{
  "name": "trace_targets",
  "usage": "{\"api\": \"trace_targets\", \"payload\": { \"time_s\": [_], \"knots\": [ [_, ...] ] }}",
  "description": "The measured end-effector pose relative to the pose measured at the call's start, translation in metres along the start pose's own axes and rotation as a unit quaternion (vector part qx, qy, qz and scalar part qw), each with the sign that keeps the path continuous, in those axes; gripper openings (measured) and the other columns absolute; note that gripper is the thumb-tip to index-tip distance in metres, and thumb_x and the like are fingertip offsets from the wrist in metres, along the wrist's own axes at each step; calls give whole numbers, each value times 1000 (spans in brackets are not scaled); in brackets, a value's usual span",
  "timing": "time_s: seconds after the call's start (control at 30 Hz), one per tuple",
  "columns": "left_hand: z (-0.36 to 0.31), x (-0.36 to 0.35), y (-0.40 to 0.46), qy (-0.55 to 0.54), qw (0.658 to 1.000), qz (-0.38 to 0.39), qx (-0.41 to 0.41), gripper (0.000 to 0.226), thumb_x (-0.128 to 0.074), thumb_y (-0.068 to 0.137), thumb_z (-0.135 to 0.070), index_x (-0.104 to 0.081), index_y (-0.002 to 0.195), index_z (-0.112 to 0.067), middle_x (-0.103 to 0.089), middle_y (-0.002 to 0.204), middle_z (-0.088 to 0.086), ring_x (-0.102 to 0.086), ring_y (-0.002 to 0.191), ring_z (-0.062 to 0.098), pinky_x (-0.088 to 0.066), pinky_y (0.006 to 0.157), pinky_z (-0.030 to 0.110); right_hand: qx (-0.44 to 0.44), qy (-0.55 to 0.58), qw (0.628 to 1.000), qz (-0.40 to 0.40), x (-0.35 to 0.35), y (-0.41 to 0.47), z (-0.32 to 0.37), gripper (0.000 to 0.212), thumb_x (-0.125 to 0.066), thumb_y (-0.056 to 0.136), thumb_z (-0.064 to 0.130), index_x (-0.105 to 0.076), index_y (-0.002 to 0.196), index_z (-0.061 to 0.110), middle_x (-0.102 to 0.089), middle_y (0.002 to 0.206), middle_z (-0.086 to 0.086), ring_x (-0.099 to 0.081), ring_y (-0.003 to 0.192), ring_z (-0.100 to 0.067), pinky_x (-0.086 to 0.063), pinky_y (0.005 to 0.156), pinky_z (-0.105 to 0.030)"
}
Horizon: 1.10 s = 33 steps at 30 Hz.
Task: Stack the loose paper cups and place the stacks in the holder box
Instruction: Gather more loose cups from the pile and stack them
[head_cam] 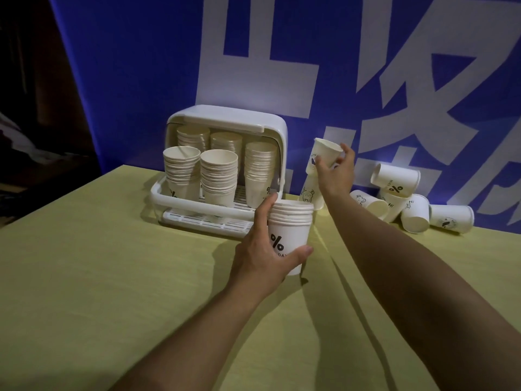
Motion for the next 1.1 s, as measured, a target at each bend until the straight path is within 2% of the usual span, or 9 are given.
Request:
{"api": "trace_targets", "payload": {
  "time_s": [0.2, 0.4, 0.5, 0.6, 0.67, 0.77, 0.87, 0.97, 1.1],
  "knots": [
    [-2, -3, -2, 9, 1000, 21, 0, 108, -86, 69, -53, -8, 141, -70, -53, 147, -6, -59, 121, 22, -53, 98, 45, 9, 95, 995, 16, 24, -26, 28, 66, -70, 93, 24, -33, 147, 29, -51, 127, 6, -59, 102, -10, -56, 90, -33],
    [-11, -8, -10, 41, 997, 68, -3, 117, -84, 71, -53, 4, 145, -70, -38, 160, -9, -49, 135, 23, -47, 106, 46, -10, 165, 980, 113, 56, -86, 49, 60, -68, 93, 26, -36, 143, 35, -52, 139, -8, -58, 120, -25, -58, 92, -43],
    [-14, -9, -13, 49, 996, 70, -8, 123, -86, 72, -52, 10, 148, -65, -37, 161, -4, -49, 136, 26, -47, 105, 48, -5, 144, 974, 175, 64, -119, 58, 58, -69, 91, 29, -38, 140, 38, -55, 134, -5, -61, 115, -22, -59, 89, -40],
    [-15, -13, -15, 46, 996, 82, -10, 130, -87, 73, -47, 16, 151, -58, -37, 161, 1, -53, 131, 28, -49, 100, 43, 9, 68, 972, 223, 65, -145, 61, 57, -70, 91, 27, -41, 138, 38, -55, 131, 0, -61, 112, -17, -57, 89, -37],
    [-14, -11, -15, 37, 997, 71, -11, 133, -89, 71, -44, 17, 149, -61, -39, 160, 1, -54, 129, 28, -49, 99, 43, 20, 3, 965, 260, 62, -160, 58, 55, -68, 92, 28, -42, 140, 37, -54, 130, 5, -57, 114, -13, -52, 87, -28],
    [-13, -9, -14, 26, 998, 59, -21, 129, -91, 70, -44, 11, 145, -66, -39, 160, -4, -51, 134, 27, -48, 104, 48, 39, -70, 958, 274, 62, -174, 47, 52, -61, 97, 32, -41, 145, 35, -47, 139, 8, -49, 121, -11, -47, 97, -30],
    [-11, -11, -12, 9, 998, 56, -22, 119, -91, 71, -39, -1, 145, -65, -42, 156, -4, -51, 130, 20, -48, 97, 38, 39, -100, 956, 272, 63, -174, 38, 53, -60, 97, 38, -40, 147, 36, -38, 151, 5, -45, 131, -15, -44, 110, -44],
    [-7, -11, -9, 8, 999, 51, -16, 109, -90, 72, -39, -10, 145, -57, -49, 148, -2, -49, 112, 11, -45, 85, 30, 11, -101, 951, 291, 60, -170, 28, 52, -60, 96, 43, -41, 144, 39, -40, 151, 7, -46, 131, -19, -45, 108, -48],
    [0, -10, -6, -1, 999, 43, -1, 104, -91, 68, -45, -17, 140, -57, -55, 138, -2, -58, 112, 17, -49, 85, 33, 16, -55, 957, 283, 59, -162, 21, 37, -56, 99, 40, -55, 135, 34, -54, 136, 11, -54, 119, -10, -49, 103, -45]
  ]
}}
Point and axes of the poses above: each hand's wrist, its own y-axis towards the middle knuckle, its own x-axis out of the back of the hand, z = x × y, the point moved 8 cm from there along y, towards the middle knuckle
